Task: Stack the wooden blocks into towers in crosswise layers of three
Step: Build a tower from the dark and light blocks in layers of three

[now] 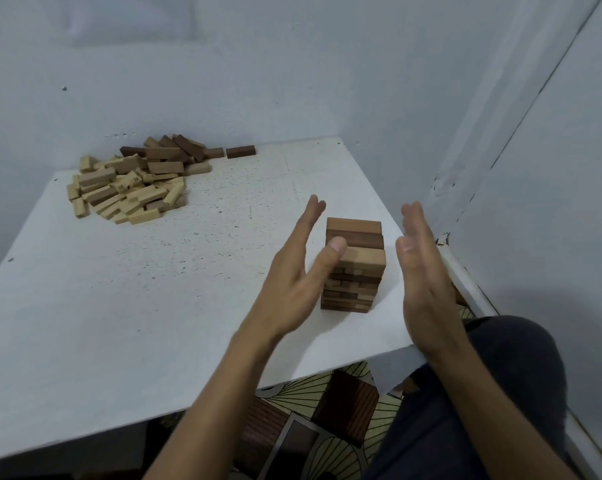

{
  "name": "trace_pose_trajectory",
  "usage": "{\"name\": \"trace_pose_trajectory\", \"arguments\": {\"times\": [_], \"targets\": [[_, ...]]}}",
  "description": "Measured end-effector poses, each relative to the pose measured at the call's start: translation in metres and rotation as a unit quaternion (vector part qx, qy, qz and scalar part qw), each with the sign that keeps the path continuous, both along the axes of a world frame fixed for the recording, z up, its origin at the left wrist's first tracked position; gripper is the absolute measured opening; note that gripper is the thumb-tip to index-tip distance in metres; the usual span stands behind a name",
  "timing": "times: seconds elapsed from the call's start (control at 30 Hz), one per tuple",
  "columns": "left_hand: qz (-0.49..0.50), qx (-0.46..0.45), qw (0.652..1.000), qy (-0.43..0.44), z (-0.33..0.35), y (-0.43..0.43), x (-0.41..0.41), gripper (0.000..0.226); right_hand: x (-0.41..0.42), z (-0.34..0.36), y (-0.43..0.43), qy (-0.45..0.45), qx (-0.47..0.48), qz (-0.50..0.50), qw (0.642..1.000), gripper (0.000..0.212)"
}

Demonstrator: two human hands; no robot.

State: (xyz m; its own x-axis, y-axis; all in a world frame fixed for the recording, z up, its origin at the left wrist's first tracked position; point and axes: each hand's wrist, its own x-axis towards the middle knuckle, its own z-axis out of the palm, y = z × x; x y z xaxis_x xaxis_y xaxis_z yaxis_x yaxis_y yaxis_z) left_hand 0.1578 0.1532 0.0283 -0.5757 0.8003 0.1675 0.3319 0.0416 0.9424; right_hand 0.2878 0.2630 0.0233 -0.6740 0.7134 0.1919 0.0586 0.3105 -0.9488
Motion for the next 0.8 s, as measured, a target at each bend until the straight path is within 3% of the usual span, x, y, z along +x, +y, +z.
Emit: {"name": "trace_pose_trajectory", "arguments": {"times": [0.23, 0.8], "targets": [[0.057, 0.070, 0.993, -0.072, -0.013, 0.011, 0.035, 0.060, -0.013, -0.016, -0.021, 0.080, -0.070, 0.013, 0.994, 0.060], [0.073, 0.089, 0.991, -0.065, -0.022, 0.020, 0.038, 0.059, -0.016, -0.022, -0.026, 0.090, -0.087, 0.034, 0.992, 0.059]]}}
